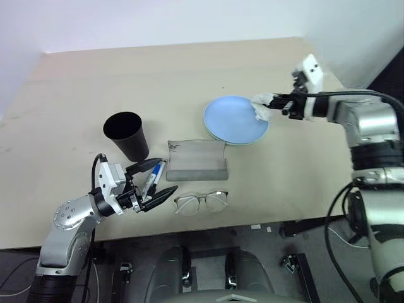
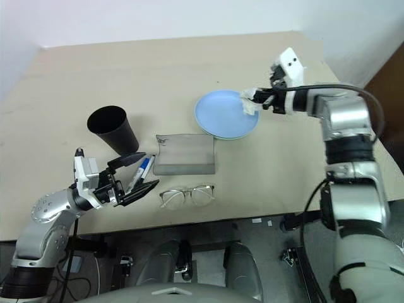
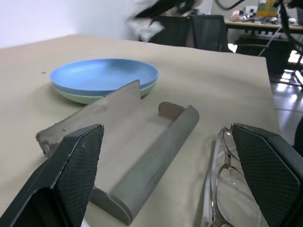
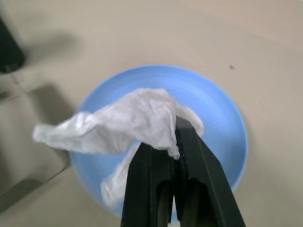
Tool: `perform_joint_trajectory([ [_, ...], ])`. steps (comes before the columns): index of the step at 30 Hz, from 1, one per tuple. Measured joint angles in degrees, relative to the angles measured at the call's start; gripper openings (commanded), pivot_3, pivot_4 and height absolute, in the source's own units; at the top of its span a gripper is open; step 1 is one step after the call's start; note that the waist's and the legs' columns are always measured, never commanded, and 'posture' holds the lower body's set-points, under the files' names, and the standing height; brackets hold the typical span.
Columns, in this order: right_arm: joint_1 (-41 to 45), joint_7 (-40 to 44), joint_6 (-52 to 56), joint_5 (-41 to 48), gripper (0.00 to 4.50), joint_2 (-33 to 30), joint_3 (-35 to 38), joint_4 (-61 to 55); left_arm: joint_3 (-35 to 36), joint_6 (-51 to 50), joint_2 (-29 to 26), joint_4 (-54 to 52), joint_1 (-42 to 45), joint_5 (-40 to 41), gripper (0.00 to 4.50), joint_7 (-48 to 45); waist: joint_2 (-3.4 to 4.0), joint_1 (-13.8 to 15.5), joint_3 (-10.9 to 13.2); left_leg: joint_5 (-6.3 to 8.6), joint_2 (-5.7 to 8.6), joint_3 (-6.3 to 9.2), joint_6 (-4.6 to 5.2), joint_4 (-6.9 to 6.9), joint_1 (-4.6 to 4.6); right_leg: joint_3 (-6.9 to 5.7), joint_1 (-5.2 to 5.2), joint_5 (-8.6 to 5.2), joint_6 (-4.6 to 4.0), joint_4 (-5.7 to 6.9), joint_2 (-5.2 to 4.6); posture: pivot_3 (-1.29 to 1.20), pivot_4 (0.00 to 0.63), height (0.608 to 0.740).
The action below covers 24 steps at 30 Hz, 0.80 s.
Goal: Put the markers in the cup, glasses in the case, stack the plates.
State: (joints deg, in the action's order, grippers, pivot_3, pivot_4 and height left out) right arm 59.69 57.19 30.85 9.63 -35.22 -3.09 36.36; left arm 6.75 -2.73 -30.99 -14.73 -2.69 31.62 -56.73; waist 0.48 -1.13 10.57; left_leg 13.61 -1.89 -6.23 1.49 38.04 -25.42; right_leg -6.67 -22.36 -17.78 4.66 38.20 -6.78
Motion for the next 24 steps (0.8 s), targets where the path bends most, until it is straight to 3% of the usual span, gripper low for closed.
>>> perform_joint_trajectory([
  [6,7.26,-7.00,-7.78,-5.15,0.01,8.07,-2.16,19.22,0.40,0.95,0.08,-0.22,-1.48,-0.61,4.50,0.79,0.02,0.05,0.01,-0.18,0.02,-0.17,-0.25,-0.03,-0.11,0.04,-0.13,0.00,0.01,0.00,0.04,0.00,0.150,0.719],
  [9,9.55,-7.88,-9.45,-6.79,0.63,9.21,-2.23,23.54,0.56,0.99,0.09,-0.86,-2.13,-0.78,4.50,1.11,0.02,0.07,0.01,-0.18,0.03,-0.19,-0.25,-0.03,-0.10,0.05,-0.11,0.01,0.03,0.00,0.04,0.00,0.150,0.719],
  [20,10.90,-1.42,-11.16,-9.02,4.46,10.22,-2.74,24.16,0.76,1.71,0.09,-1.78,-3.28,-1.18,4.50,1.99,0.03,-0.08,0.02,-0.18,-0.01,-0.19,-0.24,-0.03,-0.07,0.12,-0.15,0.02,0.05,0.06,0.07,0.00,0.150,0.719],
  [24,10.45,1.15,-11.18,-9.37,4.46,9.74,-3.40,19.33,0.76,1.84,0.07,-1.76,-3.15,-1.18,4.50,1.86,0.03,-0.01,0.02,-0.18,-0.01,-0.19,-0.24,-0.04,-0.08,0.12,-0.16,0.02,0.05,0.06,0.06,0.00,0.150,0.719],
])
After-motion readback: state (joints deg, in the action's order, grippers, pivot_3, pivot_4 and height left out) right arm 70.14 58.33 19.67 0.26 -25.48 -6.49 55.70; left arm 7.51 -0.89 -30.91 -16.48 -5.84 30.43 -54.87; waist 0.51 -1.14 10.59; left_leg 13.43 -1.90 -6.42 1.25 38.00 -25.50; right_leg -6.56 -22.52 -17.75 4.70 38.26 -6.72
